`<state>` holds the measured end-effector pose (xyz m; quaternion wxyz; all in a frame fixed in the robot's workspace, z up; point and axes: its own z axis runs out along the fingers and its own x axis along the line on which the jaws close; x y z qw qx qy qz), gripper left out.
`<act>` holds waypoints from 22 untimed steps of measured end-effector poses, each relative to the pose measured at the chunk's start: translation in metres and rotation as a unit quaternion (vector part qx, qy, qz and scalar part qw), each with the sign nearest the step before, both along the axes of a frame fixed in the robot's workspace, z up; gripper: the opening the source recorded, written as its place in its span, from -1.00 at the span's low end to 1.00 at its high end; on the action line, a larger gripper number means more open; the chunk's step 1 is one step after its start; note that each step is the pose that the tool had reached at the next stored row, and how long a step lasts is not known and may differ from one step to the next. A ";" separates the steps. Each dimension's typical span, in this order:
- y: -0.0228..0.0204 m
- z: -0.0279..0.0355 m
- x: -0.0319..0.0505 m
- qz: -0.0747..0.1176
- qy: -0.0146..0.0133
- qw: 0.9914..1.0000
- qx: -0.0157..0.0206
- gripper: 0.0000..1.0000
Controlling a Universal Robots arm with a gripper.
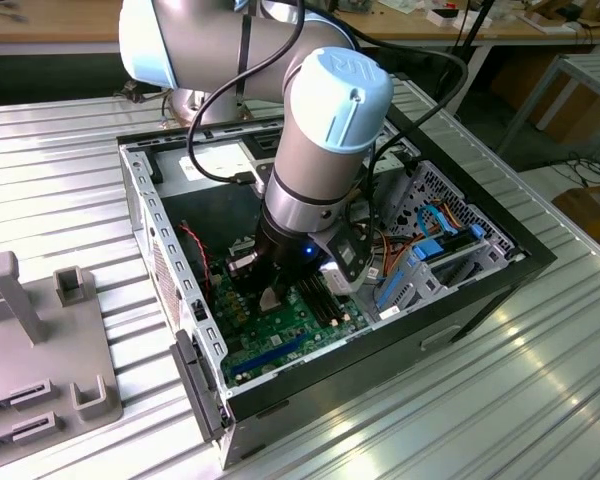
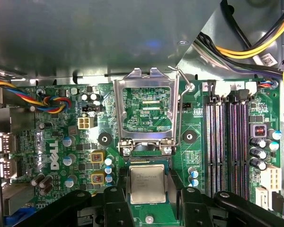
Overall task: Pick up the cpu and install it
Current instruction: 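Place the cpu into insertion slot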
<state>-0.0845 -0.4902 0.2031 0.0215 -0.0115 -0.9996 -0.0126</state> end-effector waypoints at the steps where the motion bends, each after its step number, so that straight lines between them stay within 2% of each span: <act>1: 0.0000 -0.0001 0.0000 0.000 0.000 1.000 0.000 -0.12; 22: 0.0001 -0.0020 0.0007 -0.004 0.000 1.000 0.000 -0.12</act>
